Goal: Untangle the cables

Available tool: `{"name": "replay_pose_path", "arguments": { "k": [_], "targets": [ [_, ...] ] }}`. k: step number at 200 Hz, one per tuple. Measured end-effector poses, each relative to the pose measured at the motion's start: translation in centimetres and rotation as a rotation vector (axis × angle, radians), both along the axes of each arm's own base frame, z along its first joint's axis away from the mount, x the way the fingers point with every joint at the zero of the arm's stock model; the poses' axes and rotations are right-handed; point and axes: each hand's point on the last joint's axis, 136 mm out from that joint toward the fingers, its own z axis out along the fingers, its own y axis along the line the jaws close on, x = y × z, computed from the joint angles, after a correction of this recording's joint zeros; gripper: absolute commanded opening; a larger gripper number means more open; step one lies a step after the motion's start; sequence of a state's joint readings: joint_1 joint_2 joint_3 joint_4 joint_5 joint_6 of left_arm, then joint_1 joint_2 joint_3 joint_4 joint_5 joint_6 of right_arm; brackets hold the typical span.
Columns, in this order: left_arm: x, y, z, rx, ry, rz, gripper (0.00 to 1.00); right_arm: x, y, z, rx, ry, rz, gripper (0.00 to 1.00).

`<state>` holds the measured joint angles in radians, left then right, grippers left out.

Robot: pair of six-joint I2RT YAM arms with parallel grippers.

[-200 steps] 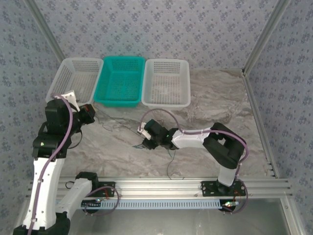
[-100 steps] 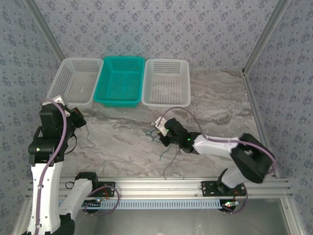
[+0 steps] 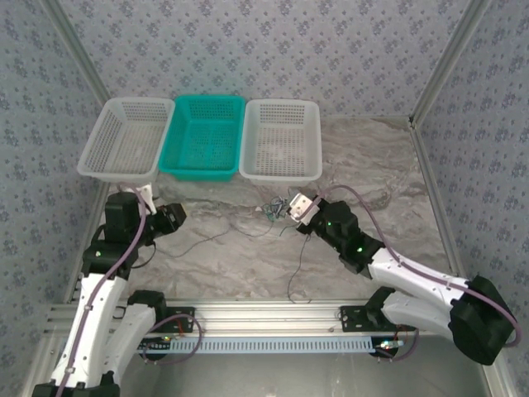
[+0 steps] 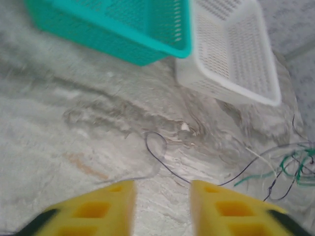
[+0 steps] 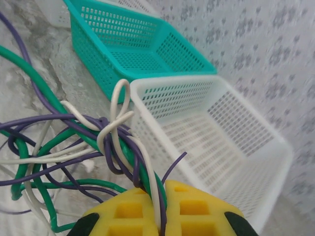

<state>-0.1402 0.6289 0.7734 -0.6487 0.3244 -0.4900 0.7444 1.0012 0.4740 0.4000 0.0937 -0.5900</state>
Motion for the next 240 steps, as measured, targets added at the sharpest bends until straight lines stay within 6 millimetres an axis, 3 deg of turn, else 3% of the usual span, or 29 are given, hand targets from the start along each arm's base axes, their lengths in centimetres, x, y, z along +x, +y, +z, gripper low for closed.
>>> {"name": "replay_pose_path", "arguments": {
  "k": [32,69,101,125,152,179,216,240],
  "targets": [
    [-0.6,-2.7,2.5,-0.033,-0.114,-0.147,0.65,-0.8,0.5,0.6,-0.202,-0.166,0.153,0.0],
    [-2.7,-9.5,3.9,0.009,-0.239,-0.491,0.68,-1.6,1.0,1.1,-0.413,-0.24,0.325,0.0],
    [-4.5,-14.6,3.0,0.152,-0.37,-0.744,0.67,-2.4,1.4,2.9,-0.505,-0.29,0.418,0.0],
    [-4.6,-18.2,1.0,0.252,-0.441,-0.872,0.67,-3.9,2.2,2.4,-0.569,-0.302,0.495,0.0],
    [-2.4,-19.8,-1.1,0.313,-0.46,-0.867,0.66,-5.1,2.8,0.4,-0.635,-0.272,0.558,0.0],
    [-1.0,-21.4,-2.9,0.344,-0.477,-0.894,0.66,-5.6,2.9,-0.3,-0.658,-0.26,0.579,0.0],
    [-2.5,-22.5,-4.7,0.298,-0.472,-1.008,0.65,-5.8,3.0,-0.4,-0.663,-0.258,0.588,0.0],
    [-3.1,-22.7,-5.1,0.28,-0.48,-1.034,0.57,-6.0,3.1,-0.5,-0.666,-0.26,0.594,0.0]
  ]
}}
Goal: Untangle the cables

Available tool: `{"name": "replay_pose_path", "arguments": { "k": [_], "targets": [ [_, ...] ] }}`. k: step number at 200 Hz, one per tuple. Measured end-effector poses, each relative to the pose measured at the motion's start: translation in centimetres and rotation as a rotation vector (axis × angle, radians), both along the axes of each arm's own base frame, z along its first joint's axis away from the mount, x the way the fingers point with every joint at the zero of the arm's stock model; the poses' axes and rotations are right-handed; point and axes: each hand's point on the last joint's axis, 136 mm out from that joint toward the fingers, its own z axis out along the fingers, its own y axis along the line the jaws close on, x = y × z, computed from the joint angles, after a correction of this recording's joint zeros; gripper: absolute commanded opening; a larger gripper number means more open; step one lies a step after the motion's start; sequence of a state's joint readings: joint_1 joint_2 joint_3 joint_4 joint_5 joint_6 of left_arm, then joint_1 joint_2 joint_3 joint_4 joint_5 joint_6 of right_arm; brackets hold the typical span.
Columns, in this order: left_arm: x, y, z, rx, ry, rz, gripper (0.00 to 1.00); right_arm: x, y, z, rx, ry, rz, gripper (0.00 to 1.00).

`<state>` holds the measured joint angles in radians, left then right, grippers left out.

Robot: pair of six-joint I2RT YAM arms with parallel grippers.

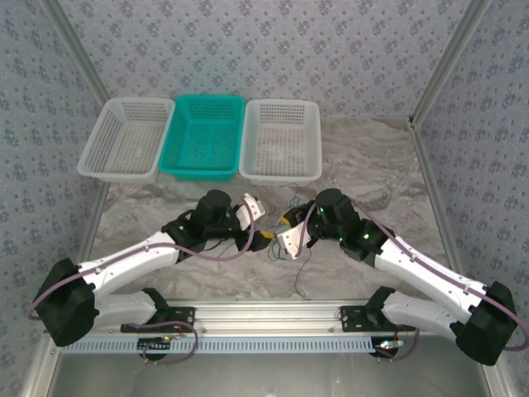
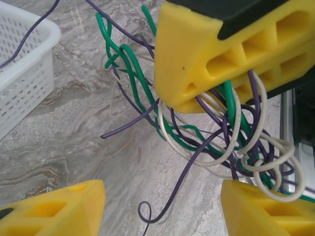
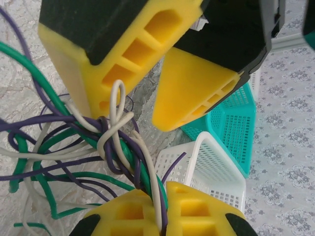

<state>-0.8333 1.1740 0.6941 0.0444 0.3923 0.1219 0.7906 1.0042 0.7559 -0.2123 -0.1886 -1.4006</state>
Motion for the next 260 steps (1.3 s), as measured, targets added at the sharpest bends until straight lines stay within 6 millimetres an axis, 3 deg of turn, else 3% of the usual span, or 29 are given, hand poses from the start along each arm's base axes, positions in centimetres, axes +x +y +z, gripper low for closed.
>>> {"name": "replay_pose_path", "arguments": {
  "k": [53,61,73,107,139,165,189,221,241,252,260],
  "targets": [
    [0.0,-0.6,-1.4,0.009,0.026,-0.02,0.39,-0.2,0.3,0.2,0.009,-0.004,0.008,0.0],
    [0.2,-0.7,-1.9,0.017,0.04,-0.016,0.28,-0.1,0.4,0.3,0.013,-0.007,0.007,0.0],
    [0.3,-0.8,-2.3,0.024,0.056,-0.011,0.0,-0.1,0.5,0.6,0.026,-0.017,0.008,0.0],
    [1.4,-0.5,-0.9,-0.021,0.062,0.073,0.0,-0.3,0.0,0.8,0.073,-0.041,-0.016,0.0],
    [3.6,3.1,4.5,-0.172,0.084,0.267,0.0,0.4,-0.3,0.4,0.166,-0.046,-0.099,0.0],
    [3.5,6.0,8.0,-0.23,0.096,0.398,0.0,1.1,0.4,2.6,0.33,-0.051,-0.147,0.0],
    [4.2,8.7,9.2,-0.221,0.154,0.546,0.0,1.7,0.9,4.1,0.457,-0.038,-0.174,0.0],
    [4.4,11.8,8.7,-0.213,0.238,0.673,0.0,2.7,0.7,4.0,0.55,0.022,-0.233,0.0],
    [4.7,14.7,9.9,-0.27,0.232,0.774,0.0,4.8,-1.5,3.6,0.622,0.078,-0.365,0.0],
    [5.9,19.4,11.2,-0.314,0.163,0.977,0.0,7.3,-5.4,2.0,0.636,0.087,-0.57,0.0],
    [6.3,21.7,12.0,-0.335,0.126,1.071,0.0,8.7,-8.5,0.7,0.641,0.097,-0.719,0.0]
  ]
}}
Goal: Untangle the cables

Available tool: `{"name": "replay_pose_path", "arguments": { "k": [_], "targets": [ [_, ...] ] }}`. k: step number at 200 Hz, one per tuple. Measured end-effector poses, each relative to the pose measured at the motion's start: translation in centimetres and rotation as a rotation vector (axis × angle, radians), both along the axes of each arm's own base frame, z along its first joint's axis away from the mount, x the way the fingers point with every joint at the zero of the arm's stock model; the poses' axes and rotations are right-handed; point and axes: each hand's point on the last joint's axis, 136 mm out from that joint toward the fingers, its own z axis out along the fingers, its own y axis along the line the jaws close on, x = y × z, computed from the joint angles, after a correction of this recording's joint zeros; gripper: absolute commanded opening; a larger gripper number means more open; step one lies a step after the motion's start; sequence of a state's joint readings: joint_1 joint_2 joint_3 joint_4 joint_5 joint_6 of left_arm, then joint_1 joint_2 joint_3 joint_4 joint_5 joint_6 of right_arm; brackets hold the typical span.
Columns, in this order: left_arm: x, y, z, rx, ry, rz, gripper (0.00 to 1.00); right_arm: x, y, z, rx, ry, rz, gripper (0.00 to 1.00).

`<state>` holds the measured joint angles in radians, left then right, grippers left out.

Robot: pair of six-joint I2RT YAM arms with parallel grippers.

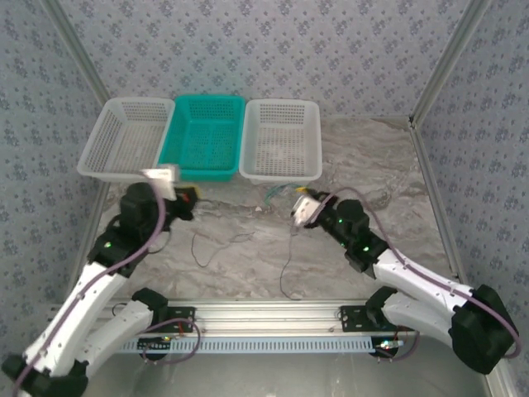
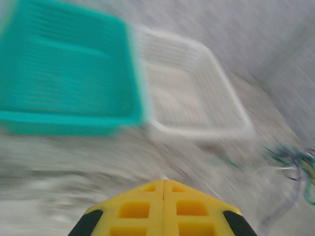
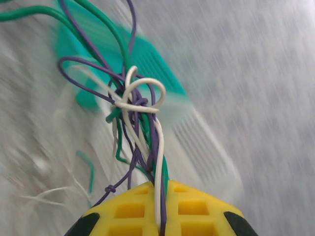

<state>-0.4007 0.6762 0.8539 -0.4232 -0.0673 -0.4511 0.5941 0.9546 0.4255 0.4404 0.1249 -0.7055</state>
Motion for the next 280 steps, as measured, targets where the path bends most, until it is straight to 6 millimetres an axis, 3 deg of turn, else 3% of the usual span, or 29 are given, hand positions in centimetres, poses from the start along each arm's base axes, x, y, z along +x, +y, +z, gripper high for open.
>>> {"name": "replay_pose_path", "arguments": {
  "k": [9,26,51,61,67,84,97,128,148,166,200,243,280],
  "targets": [
    [-0.1,2.0,0.9,-0.004,-0.022,0.087,0.0,0.7,-2.9,-1.5,0.02,0.05,-0.123,0.0],
    [-0.6,4.4,2.4,-0.011,-0.06,0.187,0.0,0.6,-6.3,-3.0,0.084,0.105,-0.258,0.0],
    [-0.6,5.3,2.4,-0.013,-0.06,0.22,0.0,-0.1,-8.3,-2.8,0.177,0.105,-0.308,0.0],
    [-0.4,4.1,2.3,-0.024,-0.066,0.153,0.0,-0.8,-7.4,-2.3,0.202,0.097,-0.245,0.0],
    [-0.1,3.0,2.2,-0.036,-0.068,0.092,0.05,-1.3,-6.7,-1.9,0.215,0.092,-0.19,0.0],
    [0.3,-1.1,1.5,-0.052,-0.067,-0.117,0.33,-2.7,-4.8,-0.7,0.23,0.075,-0.059,0.0],
    [0.0,-4.3,0.8,-0.044,-0.059,-0.271,0.45,-3.4,-3.8,-0.1,0.231,0.091,0.006,0.0],
    [-2.8,-11.6,-2.2,0.075,-0.05,-0.599,0.53,-3.9,-1.3,2.7,0.266,0.19,0.128,0.0],
    [-4.7,-14.6,-3.7,0.176,-0.099,-0.742,0.56,-5.0,1.0,5.1,0.308,0.226,0.261,0.0],
    [-4.7,-15.3,-4.5,0.242,-0.157,-0.769,0.64,-6.1,2.5,5.7,0.316,0.281,0.349,0.0],
    [-2.5,-14.9,-5.2,0.38,-0.239,-0.704,0.69,-7.6,4.1,5.7,0.293,0.386,0.441,0.0],
    [-1.0,-17.0,-6.5,0.435,-0.295,-0.758,0.69,-10.3,5.8,5.1,0.255,0.437,0.563,0.0],
    [-0.5,-18.7,-8.2,0.451,-0.299,-0.829,0.68,-11.1,6.3,5.5,0.234,0.428,0.604,0.0]
  ]
}}
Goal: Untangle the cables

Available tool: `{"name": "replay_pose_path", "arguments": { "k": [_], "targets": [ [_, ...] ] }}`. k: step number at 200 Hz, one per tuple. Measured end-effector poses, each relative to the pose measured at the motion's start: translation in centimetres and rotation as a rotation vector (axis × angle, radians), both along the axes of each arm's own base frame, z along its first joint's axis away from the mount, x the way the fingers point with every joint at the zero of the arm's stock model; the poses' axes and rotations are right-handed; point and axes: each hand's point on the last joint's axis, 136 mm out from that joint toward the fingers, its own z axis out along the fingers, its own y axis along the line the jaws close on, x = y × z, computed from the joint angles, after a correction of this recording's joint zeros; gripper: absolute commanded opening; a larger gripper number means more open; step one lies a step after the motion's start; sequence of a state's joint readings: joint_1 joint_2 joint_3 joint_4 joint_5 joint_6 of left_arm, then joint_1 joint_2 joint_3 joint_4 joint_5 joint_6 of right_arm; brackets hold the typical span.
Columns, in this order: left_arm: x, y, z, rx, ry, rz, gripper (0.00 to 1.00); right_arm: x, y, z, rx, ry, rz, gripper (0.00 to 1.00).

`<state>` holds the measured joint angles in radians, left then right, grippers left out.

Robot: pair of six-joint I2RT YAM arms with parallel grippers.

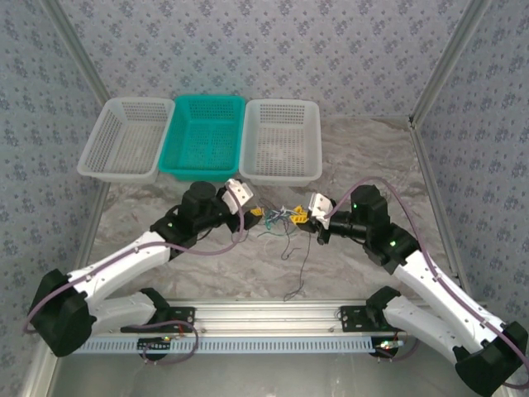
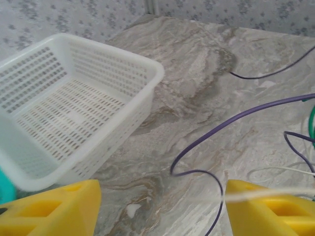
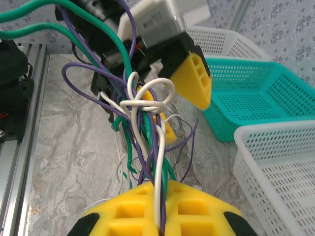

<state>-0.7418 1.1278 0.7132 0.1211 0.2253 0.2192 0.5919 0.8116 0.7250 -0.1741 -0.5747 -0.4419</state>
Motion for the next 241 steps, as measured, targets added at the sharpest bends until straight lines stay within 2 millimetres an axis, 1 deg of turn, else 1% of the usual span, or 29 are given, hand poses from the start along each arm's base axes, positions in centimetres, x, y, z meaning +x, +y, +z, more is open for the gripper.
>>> {"name": "replay_pose_path", "arguments": {
  "k": [17,31,79,88,96,143,151,181,205,221,241],
  "targets": [
    [-0.6,-0.9,-0.1,-0.017,0.008,-0.062,0.68,0.0,0.0,0.1,-0.002,-0.007,0.005,0.0],
    [-1.0,-1.4,0.4,-0.041,-0.001,-0.101,0.68,-0.2,0.1,0.1,-0.001,-0.009,0.013,0.0],
    [-1.2,-2.6,1.5,-0.082,-0.024,-0.153,0.69,-1.3,0.6,0.4,0.015,-0.005,0.078,0.0],
    [-1.2,-2.8,1.6,-0.086,-0.025,-0.161,0.66,-1.5,0.7,0.4,0.017,-0.003,0.09,0.0],
    [-1.4,-3.0,1.6,-0.089,-0.026,-0.17,0.6,-1.6,0.7,0.4,0.018,-0.004,0.094,0.0],
    [-2.3,-3.7,2.9,-0.125,-0.023,-0.23,0.08,-1.7,0.8,0.4,0.02,-0.003,0.105,0.0],
    [-2.4,-3.8,3.0,-0.126,-0.028,-0.24,0.0,-1.7,0.8,0.4,0.02,-0.003,0.104,0.0],
    [-2.5,-3.8,3.2,-0.128,-0.031,-0.232,0.0,-1.5,0.7,0.4,0.017,-0.007,0.091,0.0],
    [-1.3,-2.7,4.1,-0.134,-0.054,-0.13,0.0,-0.8,0.2,0.5,0.02,-0.027,0.031,0.0],
    [0.2,-1.2,5.0,-0.144,-0.066,0.0,0.0,0.2,-0.5,0.2,0.037,-0.037,-0.05,0.0],
    [1.8,1.5,5.5,-0.17,-0.031,0.163,0.0,1.8,-1.7,-1.2,0.065,-0.018,-0.179,0.0]
  ]
}}
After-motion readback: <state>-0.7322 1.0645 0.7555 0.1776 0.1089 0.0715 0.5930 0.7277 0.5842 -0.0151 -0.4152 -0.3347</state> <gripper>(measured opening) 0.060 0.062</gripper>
